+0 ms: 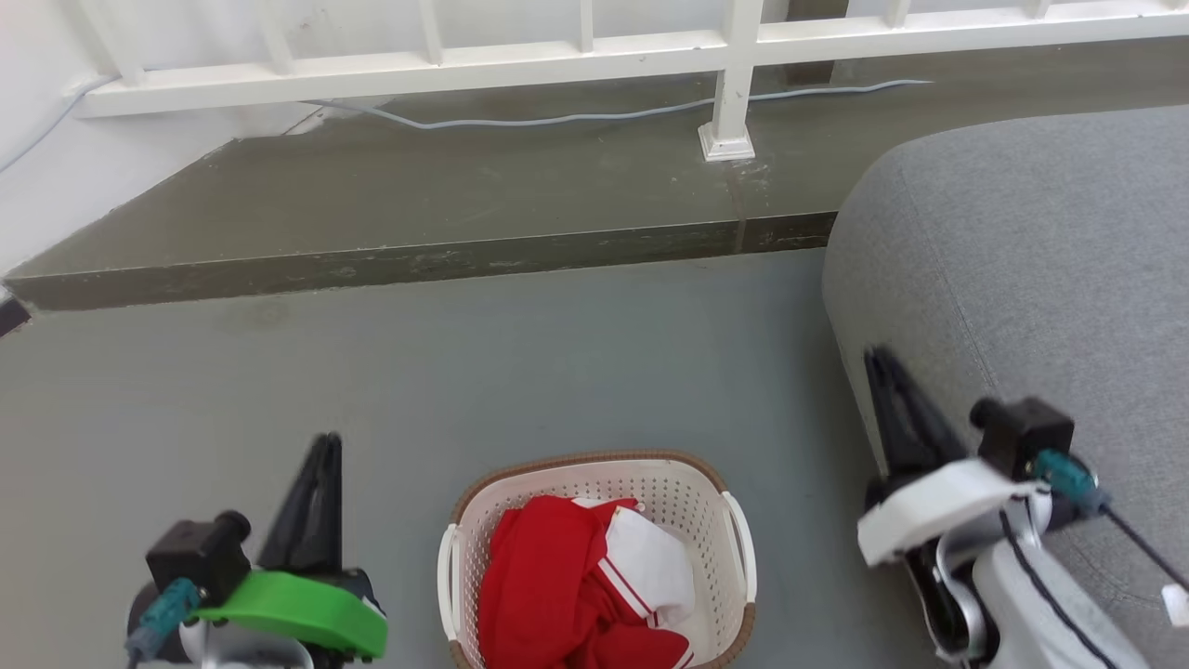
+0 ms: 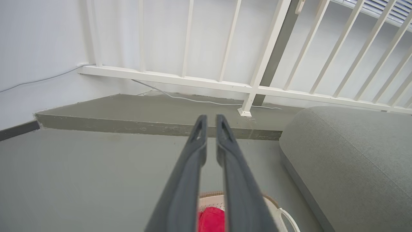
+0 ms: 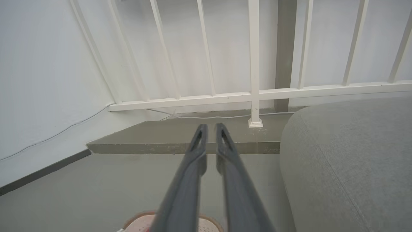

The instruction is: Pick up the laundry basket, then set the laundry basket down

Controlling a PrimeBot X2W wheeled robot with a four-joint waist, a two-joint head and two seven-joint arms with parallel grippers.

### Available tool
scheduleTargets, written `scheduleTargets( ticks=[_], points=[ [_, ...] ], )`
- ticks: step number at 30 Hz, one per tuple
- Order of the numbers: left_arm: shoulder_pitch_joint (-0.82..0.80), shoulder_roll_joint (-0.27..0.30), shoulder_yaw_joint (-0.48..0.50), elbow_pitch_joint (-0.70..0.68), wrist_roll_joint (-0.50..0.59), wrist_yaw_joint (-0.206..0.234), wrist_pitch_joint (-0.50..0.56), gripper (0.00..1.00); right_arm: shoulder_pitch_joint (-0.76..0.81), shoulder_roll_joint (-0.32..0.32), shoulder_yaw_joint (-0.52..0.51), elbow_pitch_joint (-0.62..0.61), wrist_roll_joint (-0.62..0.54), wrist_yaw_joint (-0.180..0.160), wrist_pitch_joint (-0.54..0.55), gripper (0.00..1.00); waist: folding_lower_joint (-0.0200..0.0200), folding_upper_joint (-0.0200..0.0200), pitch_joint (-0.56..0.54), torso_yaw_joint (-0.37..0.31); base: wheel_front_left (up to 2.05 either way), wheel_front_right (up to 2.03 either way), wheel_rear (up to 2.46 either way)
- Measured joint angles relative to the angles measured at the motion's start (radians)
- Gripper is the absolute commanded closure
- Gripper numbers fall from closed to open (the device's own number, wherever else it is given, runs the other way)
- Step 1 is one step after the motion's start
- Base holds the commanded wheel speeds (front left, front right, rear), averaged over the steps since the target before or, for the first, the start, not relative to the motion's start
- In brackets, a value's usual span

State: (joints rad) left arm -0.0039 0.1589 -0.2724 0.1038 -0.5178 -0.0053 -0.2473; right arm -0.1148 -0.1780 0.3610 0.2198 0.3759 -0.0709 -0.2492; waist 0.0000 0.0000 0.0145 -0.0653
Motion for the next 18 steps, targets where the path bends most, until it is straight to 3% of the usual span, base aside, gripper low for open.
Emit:
scheduleTargets(
  ticks=[6, 18],
  points=[
    [0.010, -0.011, 0.002, 0.011, -0.030, -0.001, 0.001, 1.00, 0.022, 0.011, -0.010, 0.005, 0.026, 0.004, 0.001, 1.00, 0.0000, 0.0000, 0.000, 0.002, 0.00, 0.00, 0.00],
    [0.010, -0.019, 0.035, 0.016, -0.169, -0.012, 0.041, 1.00, 0.022, 0.023, -0.059, 0.002, 0.199, 0.027, 0.037, 1.00, 0.0000, 0.0000, -0.002, 0.011, 0.00, 0.00, 0.00]
  ],
)
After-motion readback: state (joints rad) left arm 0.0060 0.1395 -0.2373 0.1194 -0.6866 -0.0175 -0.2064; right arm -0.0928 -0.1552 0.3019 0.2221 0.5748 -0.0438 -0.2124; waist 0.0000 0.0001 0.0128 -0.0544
